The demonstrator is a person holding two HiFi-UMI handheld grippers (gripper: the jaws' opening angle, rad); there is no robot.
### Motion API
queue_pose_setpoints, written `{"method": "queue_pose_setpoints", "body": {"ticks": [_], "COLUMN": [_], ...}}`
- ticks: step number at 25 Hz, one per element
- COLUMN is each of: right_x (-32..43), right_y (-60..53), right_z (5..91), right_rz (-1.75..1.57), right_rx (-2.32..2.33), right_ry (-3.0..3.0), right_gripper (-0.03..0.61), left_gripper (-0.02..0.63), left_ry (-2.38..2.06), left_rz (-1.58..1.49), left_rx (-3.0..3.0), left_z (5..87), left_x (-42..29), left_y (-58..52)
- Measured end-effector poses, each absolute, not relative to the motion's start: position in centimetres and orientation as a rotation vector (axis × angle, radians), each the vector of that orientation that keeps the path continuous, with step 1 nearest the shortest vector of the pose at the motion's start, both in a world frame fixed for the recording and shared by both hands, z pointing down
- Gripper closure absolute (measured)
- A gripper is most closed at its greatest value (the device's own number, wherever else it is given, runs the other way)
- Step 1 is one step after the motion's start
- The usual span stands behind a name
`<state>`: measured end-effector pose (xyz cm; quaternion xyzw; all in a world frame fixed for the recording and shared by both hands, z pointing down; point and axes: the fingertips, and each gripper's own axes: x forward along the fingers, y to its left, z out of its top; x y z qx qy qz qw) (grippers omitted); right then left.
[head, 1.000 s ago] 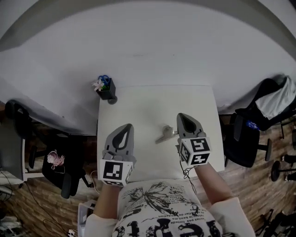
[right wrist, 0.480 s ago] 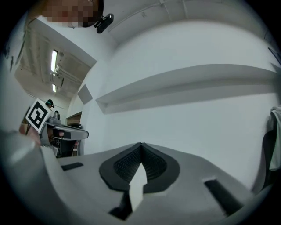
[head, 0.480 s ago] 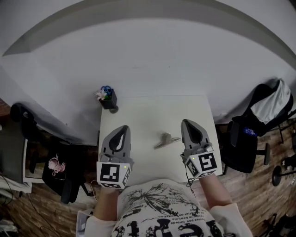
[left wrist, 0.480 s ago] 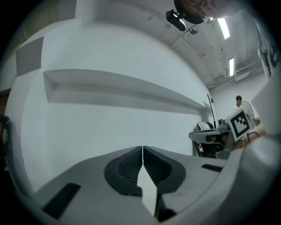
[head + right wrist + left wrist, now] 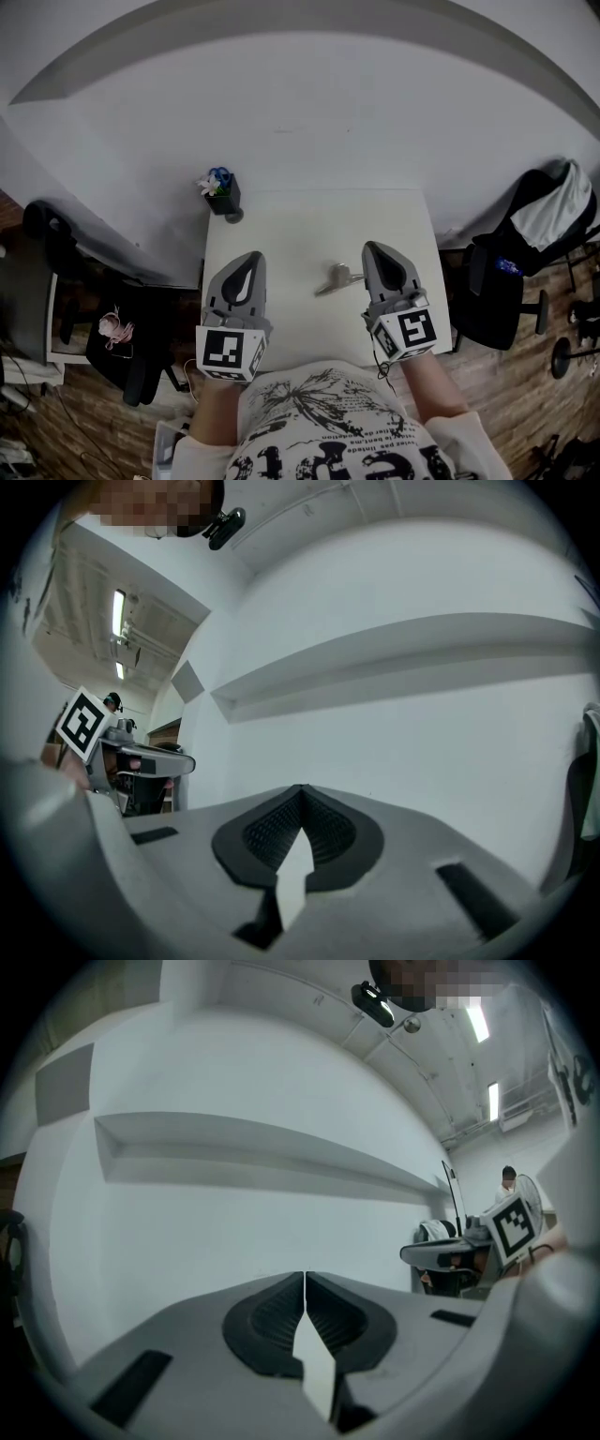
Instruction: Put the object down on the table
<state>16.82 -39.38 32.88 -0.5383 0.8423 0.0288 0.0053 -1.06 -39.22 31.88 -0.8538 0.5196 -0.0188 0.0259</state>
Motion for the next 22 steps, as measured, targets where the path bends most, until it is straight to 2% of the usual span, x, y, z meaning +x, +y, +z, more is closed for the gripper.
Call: {"method": "queue_pose_setpoints", "body": {"ticks": [22], "right_x": [16.7], "right_y": [-40.8], "right_z": [34.4], "right_rz": [0.053], "right_rx": [-1.702], "right_ry": [2.651], "right_gripper": [0.588], "left_gripper": [0.601], "left_ry": [1.606], "left_rz": [-0.078], "left_rx": [-2.646], "left_z": [32.8], "left_x": [-0.7], "left_y": [-40.6]}}
